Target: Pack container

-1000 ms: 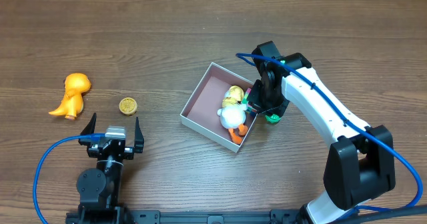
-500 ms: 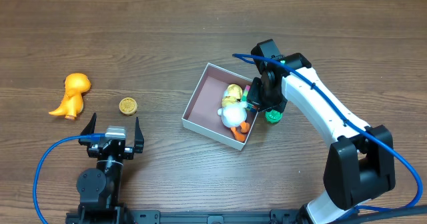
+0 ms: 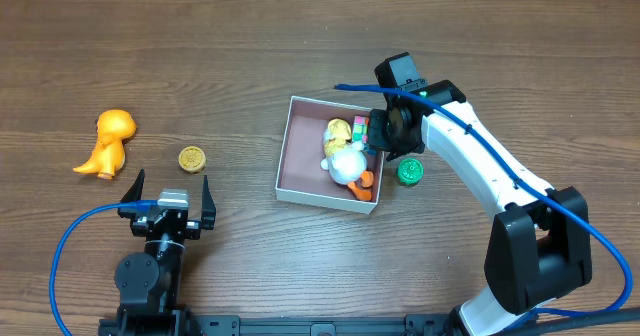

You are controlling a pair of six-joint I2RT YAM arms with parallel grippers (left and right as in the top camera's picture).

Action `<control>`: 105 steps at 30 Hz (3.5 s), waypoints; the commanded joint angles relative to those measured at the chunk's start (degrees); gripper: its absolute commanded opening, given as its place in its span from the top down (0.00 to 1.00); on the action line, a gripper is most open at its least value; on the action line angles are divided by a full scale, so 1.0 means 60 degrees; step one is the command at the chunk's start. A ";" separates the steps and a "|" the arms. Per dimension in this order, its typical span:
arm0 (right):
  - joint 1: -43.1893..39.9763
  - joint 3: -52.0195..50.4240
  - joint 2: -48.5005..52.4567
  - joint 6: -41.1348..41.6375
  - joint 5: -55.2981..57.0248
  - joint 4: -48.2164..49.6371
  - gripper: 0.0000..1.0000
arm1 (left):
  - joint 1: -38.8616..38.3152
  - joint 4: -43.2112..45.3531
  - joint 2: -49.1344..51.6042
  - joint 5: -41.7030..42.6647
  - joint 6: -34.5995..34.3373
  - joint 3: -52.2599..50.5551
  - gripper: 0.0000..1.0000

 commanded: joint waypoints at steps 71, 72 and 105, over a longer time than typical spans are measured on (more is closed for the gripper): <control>0.0517 0.2361 0.0018 0.0499 0.0135 -0.0900 0.31 | 0.0095 0.0000 -0.0004 -0.0095 -0.0098 -0.0036 0.00; 0.0477 0.2637 0.0018 0.0393 0.0135 -0.1122 0.26 | 0.0095 0.0000 -0.0004 -0.0095 -0.0098 -0.0036 0.00; -0.1690 0.0229 0.0018 0.1468 -0.0153 -0.2841 0.00 | 0.0095 0.0000 -0.0004 -0.0095 -0.0098 -0.0036 0.00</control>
